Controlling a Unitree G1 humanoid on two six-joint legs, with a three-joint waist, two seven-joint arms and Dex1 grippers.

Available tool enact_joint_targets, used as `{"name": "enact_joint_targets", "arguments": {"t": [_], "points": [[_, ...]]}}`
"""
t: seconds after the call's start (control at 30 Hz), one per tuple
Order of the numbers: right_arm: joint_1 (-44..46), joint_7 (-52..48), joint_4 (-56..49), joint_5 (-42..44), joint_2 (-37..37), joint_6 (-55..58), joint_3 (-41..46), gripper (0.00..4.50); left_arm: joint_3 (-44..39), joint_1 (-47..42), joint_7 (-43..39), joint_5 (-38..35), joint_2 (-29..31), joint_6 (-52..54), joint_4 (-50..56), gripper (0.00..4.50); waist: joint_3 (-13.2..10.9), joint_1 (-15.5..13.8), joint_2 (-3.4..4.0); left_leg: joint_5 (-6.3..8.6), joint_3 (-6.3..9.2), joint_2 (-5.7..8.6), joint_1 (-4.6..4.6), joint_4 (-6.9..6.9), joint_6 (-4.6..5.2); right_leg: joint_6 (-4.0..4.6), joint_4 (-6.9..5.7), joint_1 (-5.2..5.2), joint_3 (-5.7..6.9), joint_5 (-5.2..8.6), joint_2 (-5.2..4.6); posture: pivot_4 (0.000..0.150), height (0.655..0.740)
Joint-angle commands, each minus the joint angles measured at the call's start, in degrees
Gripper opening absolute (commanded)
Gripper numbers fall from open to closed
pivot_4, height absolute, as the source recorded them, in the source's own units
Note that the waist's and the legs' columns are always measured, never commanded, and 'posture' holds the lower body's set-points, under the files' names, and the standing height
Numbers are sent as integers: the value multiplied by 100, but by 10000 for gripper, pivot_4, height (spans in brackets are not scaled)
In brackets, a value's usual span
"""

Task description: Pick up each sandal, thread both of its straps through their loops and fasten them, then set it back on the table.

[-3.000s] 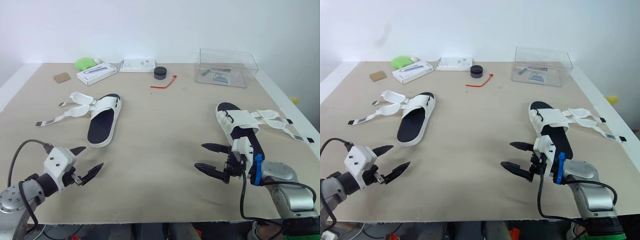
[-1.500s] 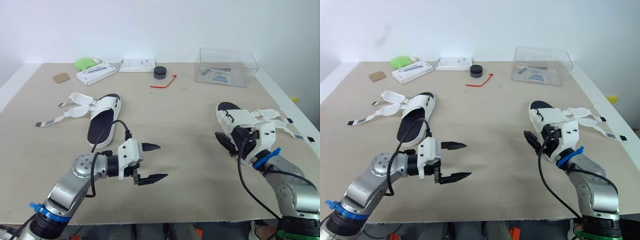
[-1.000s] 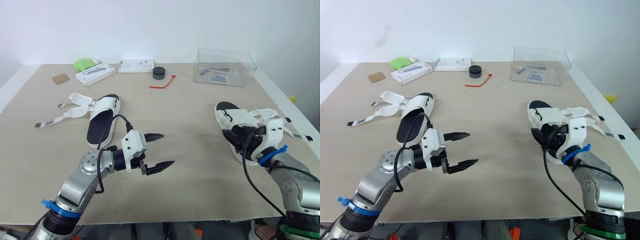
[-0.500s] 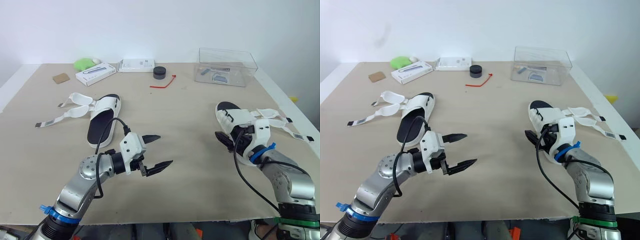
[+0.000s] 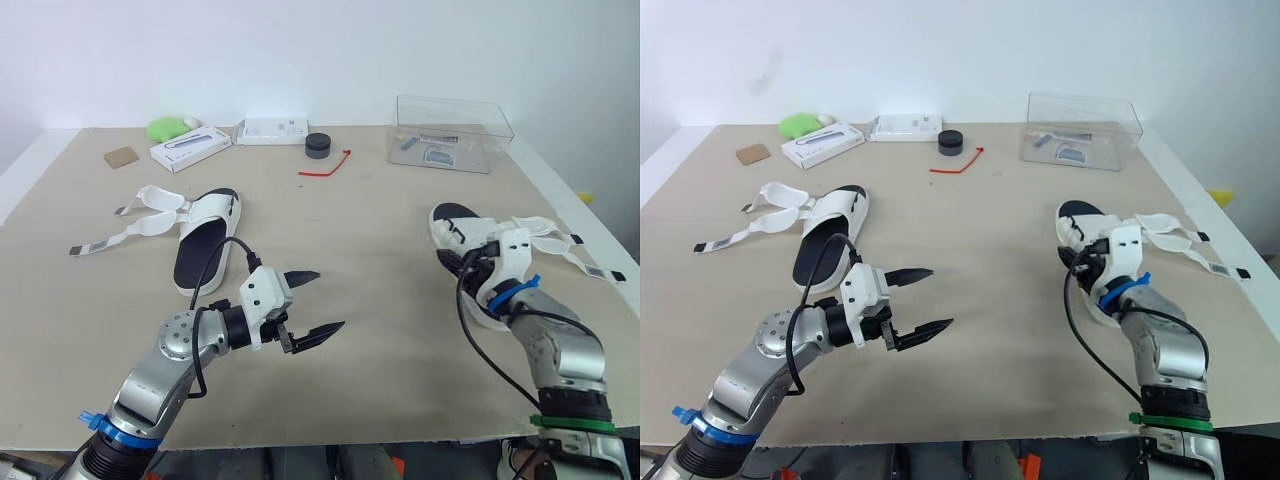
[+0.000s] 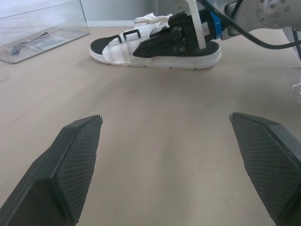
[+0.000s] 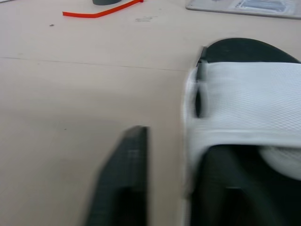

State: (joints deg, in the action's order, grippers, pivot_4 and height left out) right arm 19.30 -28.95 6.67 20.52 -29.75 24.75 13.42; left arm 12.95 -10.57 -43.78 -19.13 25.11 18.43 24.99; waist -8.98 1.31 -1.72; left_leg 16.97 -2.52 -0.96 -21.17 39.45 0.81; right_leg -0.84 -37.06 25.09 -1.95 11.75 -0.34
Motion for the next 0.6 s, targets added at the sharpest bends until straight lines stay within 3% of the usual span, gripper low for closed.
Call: {"name": "enact_joint_targets", "arguments": {"t": [0.03, 0.27, 0.43, 0.6], "points": [[196, -266, 101, -97, -89, -231, -141, 456, -76, 14, -19, -53, -3, -138, 202, 45000, 0, 4, 0, 0, -1, -1, 0, 0, 0, 1, 0, 0, -1, 0, 1, 1500, 7400], [311, -2040, -71, -186, -492, -802, -1027, 456, -342, 89, -123, -225, 169, -92, 322, 45000, 0, 9, 0, 2, -11, -12, 4, 0, 4, 5, 0, 2, -9, -4, 12, 1500, 7400], [219, -3912, -843, -71, -993, -1266, -1926, 456, -926, 282, -536, -491, 771, -105, 331, 45000, 0, 7, 0, 5, -25, -30, 12, -3, 8, 14, 0, 11, -19, -7, 30, 1500, 7400], [215, -4830, -1043, -49, -1033, -1654, -2423, 456, -1252, 409, -789, -636, 1138, -102, 314, 45000, -6, -4, 0, 7, -30, -40, 9, -5, 10, 20, 0, 21, -17, -4, 35, 1500, 7400]]}}
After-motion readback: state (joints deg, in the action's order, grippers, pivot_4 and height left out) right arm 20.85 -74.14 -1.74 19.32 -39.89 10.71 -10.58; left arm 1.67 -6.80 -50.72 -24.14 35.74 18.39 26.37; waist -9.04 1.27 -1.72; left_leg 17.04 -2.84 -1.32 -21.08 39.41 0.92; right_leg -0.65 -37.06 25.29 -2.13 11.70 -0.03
